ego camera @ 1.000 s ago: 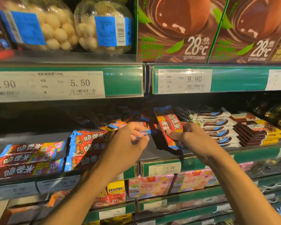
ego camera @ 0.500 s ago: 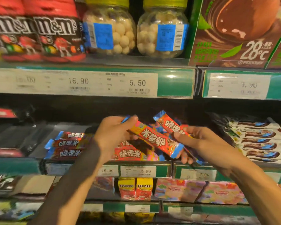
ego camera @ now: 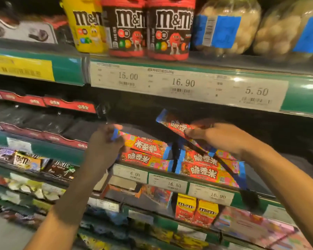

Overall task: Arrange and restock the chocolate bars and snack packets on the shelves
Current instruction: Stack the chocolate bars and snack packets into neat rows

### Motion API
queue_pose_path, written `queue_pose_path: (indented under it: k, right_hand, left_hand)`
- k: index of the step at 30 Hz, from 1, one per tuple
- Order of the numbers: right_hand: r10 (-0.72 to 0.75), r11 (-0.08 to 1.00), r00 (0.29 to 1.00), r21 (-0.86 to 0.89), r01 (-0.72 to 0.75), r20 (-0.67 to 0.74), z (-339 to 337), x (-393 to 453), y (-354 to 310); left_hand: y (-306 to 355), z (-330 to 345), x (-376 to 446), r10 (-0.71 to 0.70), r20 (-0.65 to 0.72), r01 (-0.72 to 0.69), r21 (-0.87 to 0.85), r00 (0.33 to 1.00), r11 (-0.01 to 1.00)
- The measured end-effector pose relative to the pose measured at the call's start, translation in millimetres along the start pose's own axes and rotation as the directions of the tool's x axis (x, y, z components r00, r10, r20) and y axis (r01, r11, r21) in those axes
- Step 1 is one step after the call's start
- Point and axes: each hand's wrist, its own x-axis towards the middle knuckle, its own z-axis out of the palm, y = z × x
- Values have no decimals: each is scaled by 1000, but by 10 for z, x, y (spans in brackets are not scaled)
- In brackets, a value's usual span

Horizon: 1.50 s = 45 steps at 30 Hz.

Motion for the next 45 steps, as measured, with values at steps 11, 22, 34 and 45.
queue_pose_path:
  k: [11,22,34,45]
  right_hand:
    - [-64,995,991,-65,72,122,369,583,-201]
    - [-51,879,998,473,59,-29,353,472,-241]
    - [45,876,999,480,-45,12,594,339,-292]
    - [-60,928,993,371,19,99,579,348,-239]
  left_hand:
    - [-104,-70,14,204,70,-215,240,976,946]
    - [7,-114,-190,-183,320,363,-713,930,600]
    - [67,148,-520,-271,496,531,-516,825,672]
    - [77,189,-687,-173,405,332,-364,898,870]
